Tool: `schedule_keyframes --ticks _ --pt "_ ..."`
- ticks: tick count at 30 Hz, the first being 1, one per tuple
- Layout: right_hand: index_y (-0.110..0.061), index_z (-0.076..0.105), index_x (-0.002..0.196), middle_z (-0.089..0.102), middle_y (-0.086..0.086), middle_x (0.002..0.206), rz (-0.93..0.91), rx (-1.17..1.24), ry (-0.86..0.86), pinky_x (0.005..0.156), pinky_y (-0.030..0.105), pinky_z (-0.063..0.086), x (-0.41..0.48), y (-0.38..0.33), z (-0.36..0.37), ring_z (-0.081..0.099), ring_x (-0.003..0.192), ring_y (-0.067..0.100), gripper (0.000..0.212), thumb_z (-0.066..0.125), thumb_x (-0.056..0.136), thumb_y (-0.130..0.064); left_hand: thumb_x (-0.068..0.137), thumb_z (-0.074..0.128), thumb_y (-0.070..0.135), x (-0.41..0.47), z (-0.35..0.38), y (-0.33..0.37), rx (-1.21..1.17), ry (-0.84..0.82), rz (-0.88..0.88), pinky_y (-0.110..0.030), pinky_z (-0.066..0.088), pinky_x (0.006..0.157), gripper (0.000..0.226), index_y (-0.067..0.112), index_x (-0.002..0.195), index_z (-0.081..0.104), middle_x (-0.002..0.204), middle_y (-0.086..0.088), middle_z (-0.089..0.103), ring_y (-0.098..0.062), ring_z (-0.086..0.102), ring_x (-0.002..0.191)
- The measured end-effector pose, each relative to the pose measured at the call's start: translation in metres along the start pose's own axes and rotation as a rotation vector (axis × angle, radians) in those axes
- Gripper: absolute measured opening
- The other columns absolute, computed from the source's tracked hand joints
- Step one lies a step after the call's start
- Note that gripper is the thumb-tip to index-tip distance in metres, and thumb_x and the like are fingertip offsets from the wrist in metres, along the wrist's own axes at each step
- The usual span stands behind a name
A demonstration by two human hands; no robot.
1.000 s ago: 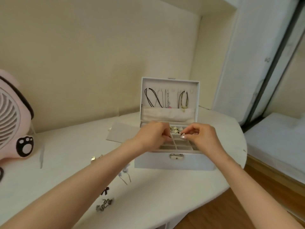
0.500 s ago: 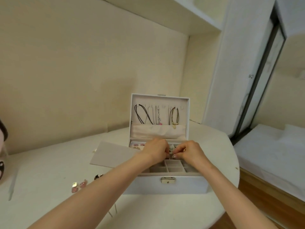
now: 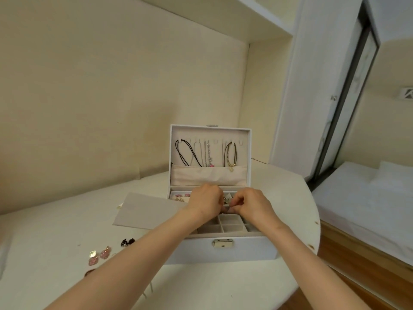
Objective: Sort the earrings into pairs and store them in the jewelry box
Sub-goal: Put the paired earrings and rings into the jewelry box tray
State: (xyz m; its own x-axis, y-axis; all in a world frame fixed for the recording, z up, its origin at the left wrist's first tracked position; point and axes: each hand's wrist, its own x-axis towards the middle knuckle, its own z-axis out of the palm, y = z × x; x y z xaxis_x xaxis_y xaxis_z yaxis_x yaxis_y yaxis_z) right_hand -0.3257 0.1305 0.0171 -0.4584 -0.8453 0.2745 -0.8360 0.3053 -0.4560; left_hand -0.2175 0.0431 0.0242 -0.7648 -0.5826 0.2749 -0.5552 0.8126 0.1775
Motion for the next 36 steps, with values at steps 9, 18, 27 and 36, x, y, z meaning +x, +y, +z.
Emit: schedule_keyframes --ticks 9,18,27,36 --pt "-0.021 0.074 0.08 0.069 -0.004 0.091 0.0 0.059 0.02 0.074 0.026 0.046 0.0021 0.0057 0.0034 0.06 0.088 0.014 0.007 0.069 0.081 -0.017 0.089 0.057 0.024 -0.0029 -0.0059 -0.0068 -0.082 -0.037 -0.034 -0.031 0.047 0.075 0.016 0.015 0.095 0.07 0.098 -0.003 0.068 -0.021 0.061 0.093" --pt "-0.02 0.075 0.081 0.061 -0.008 0.082 -0.02 0.131 0.056 0.075 0.027 0.047 -0.0005 0.0049 0.0003 0.057 0.082 0.011 0.005 0.074 0.078 -0.017 0.086 0.062 0.03 -0.0025 -0.0058 -0.0046 -0.072 -0.016 -0.02 -0.032 0.05 0.08 0.018 0.016 0.095 0.07 0.099 -0.004 0.068 -0.022 0.06 0.095" --pt "-0.021 0.074 0.083 0.05 -0.016 0.07 -0.02 0.016 0.007 0.073 0.027 0.045 -0.0022 0.0015 -0.0016 0.057 0.087 0.014 0.005 0.07 0.081 -0.022 0.085 0.064 0.025 -0.0003 -0.0046 -0.003 -0.083 -0.079 -0.03 -0.031 0.045 0.078 0.014 0.016 0.095 0.069 0.103 -0.004 0.067 -0.021 0.06 0.098" --pt "-0.023 0.072 0.087 0.068 -0.002 0.098 -0.037 -0.028 0.0 0.072 0.025 0.041 -0.0018 0.0025 0.0021 0.06 0.095 0.018 0.007 0.066 0.084 -0.023 0.085 0.062 0.027 -0.0002 -0.0074 -0.0075 -0.084 -0.104 -0.026 -0.031 0.045 0.076 0.015 0.014 0.092 0.067 0.1 -0.003 0.067 -0.021 0.06 0.095"
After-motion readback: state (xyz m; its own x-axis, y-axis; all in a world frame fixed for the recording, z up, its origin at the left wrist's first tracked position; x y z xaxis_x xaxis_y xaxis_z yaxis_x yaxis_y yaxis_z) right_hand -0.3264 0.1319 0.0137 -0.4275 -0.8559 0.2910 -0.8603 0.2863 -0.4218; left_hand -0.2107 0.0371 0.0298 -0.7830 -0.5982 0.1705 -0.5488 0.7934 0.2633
